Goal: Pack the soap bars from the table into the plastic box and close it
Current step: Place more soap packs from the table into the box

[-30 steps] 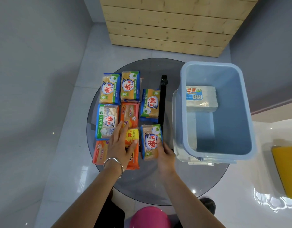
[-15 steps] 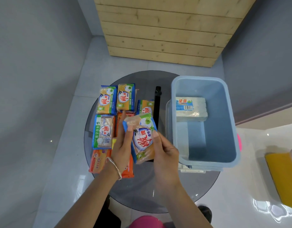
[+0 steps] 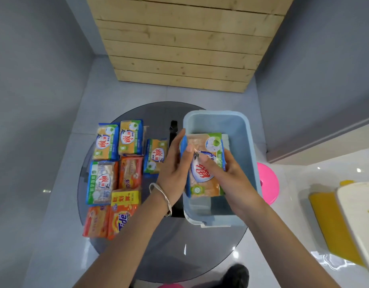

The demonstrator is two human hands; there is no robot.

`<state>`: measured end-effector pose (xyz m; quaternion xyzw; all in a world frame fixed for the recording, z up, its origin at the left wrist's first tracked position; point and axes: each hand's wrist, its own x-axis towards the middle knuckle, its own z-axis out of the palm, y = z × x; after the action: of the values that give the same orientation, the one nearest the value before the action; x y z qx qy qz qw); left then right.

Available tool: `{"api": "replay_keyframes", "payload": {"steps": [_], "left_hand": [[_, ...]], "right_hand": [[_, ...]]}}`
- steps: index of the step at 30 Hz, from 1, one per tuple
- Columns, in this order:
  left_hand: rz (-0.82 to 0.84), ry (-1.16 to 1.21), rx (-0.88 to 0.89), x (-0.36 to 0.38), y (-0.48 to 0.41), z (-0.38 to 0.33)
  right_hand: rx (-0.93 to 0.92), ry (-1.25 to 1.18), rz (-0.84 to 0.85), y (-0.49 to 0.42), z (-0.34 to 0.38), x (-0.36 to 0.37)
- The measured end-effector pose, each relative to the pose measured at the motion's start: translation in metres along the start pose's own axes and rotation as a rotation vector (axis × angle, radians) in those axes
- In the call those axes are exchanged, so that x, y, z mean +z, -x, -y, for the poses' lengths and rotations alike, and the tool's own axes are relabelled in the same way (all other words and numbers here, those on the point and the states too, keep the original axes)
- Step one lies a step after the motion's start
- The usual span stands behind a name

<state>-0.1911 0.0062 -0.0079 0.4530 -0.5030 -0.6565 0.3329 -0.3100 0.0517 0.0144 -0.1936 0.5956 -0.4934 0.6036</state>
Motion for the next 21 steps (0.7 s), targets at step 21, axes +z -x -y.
{"api": "replay_keyframes", "payload": {"steps": [21], "left_hand": [[-0.066, -0.178, -0.327, -0.004, -0.021, 0.085]], "right_hand": [[0.577, 0.12, -0.049, -0.074, -0.097, -0.059]]}}
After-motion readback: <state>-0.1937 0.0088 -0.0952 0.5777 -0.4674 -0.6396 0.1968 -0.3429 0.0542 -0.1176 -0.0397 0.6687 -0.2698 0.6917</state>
